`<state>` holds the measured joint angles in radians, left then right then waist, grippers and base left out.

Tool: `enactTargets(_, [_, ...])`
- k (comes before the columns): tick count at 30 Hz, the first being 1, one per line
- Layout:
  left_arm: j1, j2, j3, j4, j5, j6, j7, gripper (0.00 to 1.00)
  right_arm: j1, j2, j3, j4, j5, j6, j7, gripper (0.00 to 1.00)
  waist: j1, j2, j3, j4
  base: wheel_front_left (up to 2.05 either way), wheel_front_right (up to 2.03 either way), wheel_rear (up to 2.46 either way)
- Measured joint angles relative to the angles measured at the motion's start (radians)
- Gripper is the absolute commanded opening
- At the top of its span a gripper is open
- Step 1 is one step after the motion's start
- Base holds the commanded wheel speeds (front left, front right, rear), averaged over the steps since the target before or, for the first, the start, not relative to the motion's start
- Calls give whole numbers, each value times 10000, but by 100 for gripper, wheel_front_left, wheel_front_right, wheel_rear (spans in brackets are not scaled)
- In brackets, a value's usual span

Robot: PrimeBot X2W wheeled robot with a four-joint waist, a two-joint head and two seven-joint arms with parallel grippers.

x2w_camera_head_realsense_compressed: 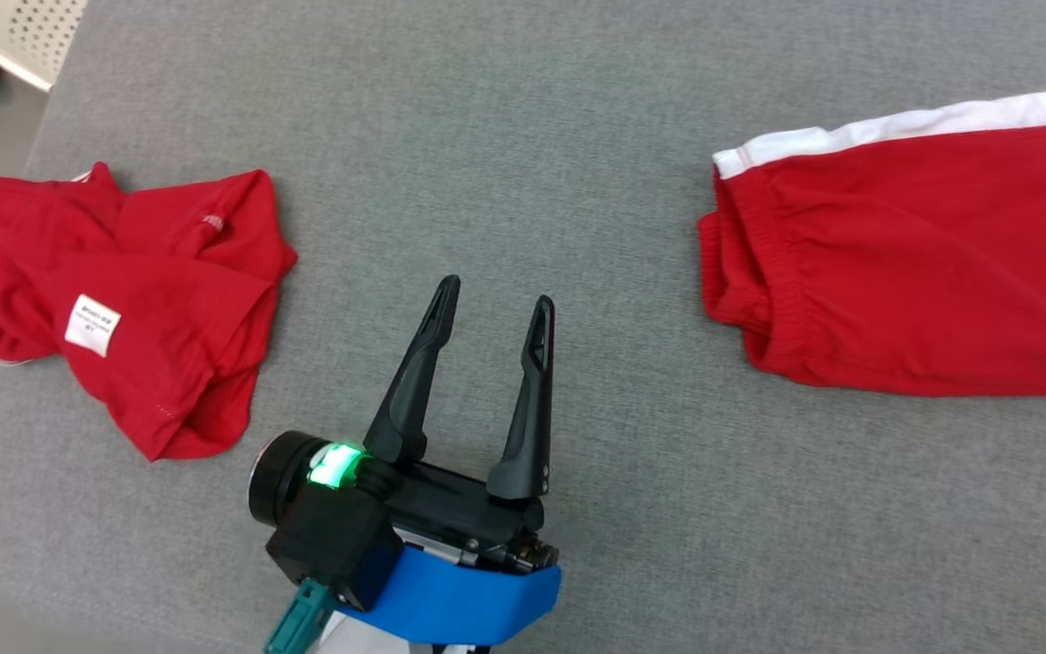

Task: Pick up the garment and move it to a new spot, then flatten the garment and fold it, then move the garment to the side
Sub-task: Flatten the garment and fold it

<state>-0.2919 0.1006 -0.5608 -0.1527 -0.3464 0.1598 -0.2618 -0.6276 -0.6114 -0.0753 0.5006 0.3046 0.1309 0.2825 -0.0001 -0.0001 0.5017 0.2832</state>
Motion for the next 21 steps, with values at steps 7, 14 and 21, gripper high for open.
enactTargets(7, [425, -305, 280, -48, 422, -378, 0, 100, -209, -203, -709, 320, -420, 6, -15, 100, 1, 1, 136, 415, 0, 0, 0])
enactTargets(14, [638, -424, 539, 31, 642, -635, 0, 100, -85, -8, -527, 382, -176, -2, 882, 82, 0, -1, 30, 377, 0, 0, 0])
enactTargets(21, [674, -472, 715, 111, 744, -742, 0, 100, 266, 207, -186, -104, 380, 6, 1200, 0, 0, 0, -120, 106, 0, 0, 0])
